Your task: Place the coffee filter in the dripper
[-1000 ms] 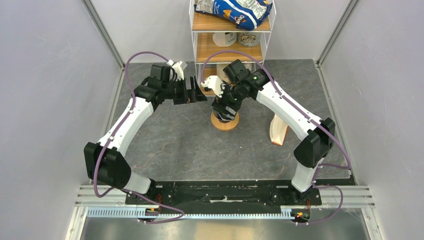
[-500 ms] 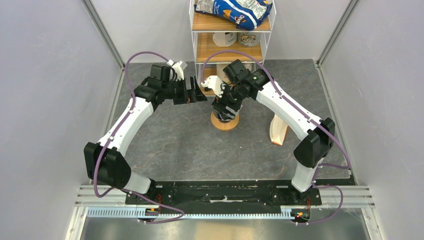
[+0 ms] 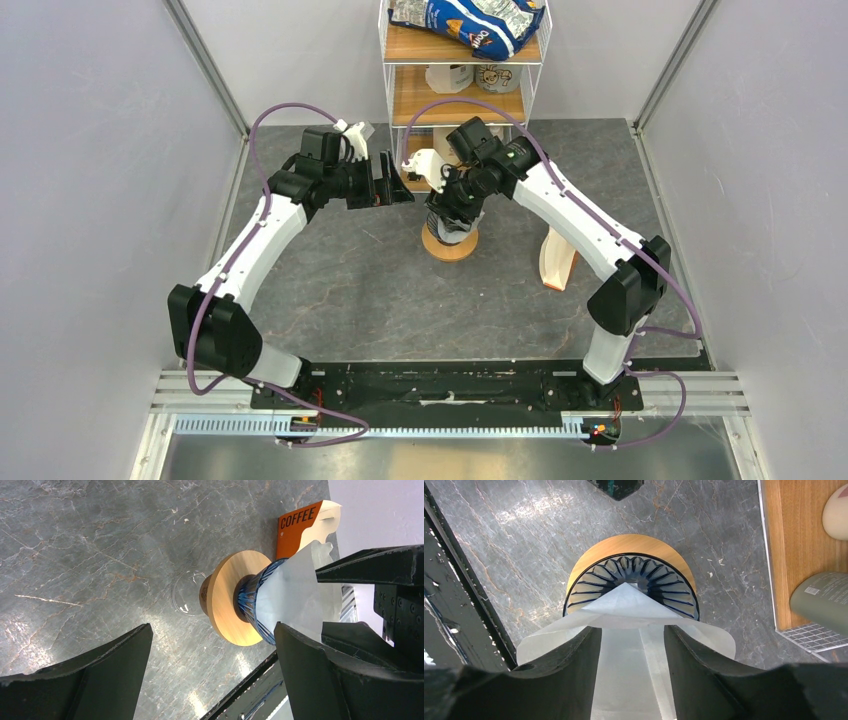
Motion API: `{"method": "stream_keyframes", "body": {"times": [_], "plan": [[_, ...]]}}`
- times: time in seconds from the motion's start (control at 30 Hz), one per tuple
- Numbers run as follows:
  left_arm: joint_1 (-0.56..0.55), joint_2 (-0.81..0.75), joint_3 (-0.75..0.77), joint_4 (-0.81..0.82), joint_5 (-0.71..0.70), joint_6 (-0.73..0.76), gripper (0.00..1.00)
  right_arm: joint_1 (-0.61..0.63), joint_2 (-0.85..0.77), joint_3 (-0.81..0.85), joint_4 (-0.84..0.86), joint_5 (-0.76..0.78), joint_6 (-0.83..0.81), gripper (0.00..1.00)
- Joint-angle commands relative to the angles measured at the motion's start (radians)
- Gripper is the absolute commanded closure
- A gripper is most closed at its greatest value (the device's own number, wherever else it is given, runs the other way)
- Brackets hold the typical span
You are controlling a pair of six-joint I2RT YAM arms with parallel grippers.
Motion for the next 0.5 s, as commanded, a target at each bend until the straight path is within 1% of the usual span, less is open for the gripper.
{"method": "stream_keyframes", "body": {"times": [0.0,0.1,0.27,0.47], "plan": [[-0.001,-0.033,-0.005,0.033,-0.009,-0.014,0.01,0.008,0.010,0.037,0.003,-0.021,-0.001,0.44],[-0.001,-0.034,-0.009,0.033,-0.011,-0.017,0.01,0.008,0.029,0.036,0.008,-0.022,0.000,0.50],[0.000,-0.039,-0.015,0.035,-0.015,-0.023,0.01,0.010,0.062,0.043,0.012,-0.019,0.000,0.52],[-0.001,-0.039,-0.016,0.034,-0.018,-0.023,0.01,0.011,0.068,0.020,0.009,-0.016,-0.050,0.53]]}}
